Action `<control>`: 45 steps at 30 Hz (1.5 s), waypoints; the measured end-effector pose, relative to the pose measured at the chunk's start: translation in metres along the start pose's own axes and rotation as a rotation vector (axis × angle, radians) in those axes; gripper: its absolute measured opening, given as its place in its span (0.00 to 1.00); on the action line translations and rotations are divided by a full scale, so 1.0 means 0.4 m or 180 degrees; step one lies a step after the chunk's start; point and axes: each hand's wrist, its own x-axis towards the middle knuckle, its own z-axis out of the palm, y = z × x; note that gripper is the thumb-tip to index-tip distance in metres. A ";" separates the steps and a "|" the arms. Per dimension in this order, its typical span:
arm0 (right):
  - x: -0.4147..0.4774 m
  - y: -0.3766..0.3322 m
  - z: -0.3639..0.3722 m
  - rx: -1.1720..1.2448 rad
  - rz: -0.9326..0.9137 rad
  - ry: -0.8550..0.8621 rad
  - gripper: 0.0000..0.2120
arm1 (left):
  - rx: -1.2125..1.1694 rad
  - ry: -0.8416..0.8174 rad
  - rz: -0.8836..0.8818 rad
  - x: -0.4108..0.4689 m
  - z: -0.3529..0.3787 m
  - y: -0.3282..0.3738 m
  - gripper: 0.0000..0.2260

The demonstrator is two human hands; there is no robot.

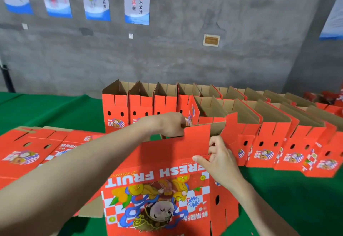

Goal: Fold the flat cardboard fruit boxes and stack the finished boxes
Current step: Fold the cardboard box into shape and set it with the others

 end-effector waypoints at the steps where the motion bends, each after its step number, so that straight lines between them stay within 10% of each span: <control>1: -0.002 0.002 -0.006 -0.0060 -0.0005 -0.0064 0.20 | 0.0154 -0.0049 0.0092 0.004 -0.002 -0.001 0.11; 11: -0.065 0.000 -0.080 -0.0880 -0.0286 -0.0009 0.25 | 0.1170 -0.0303 -0.0339 0.012 -0.083 -0.107 0.14; 28: -0.074 0.078 -0.085 -0.0130 0.0578 0.0780 0.21 | 0.0605 0.1033 -0.1017 -0.061 -0.086 -0.297 0.05; 37: -0.053 0.066 -0.063 -0.0035 0.0948 0.0685 0.24 | -0.1075 0.2447 -0.0515 -0.158 -0.022 -0.223 0.08; 41: -0.049 0.062 -0.059 0.0187 0.0978 0.0687 0.24 | -0.0131 0.2762 0.0482 -0.206 0.049 -0.149 0.03; 45: -0.050 0.063 -0.065 0.0344 0.0984 0.0575 0.27 | 0.0413 0.1157 0.1143 -0.182 0.101 -0.069 0.12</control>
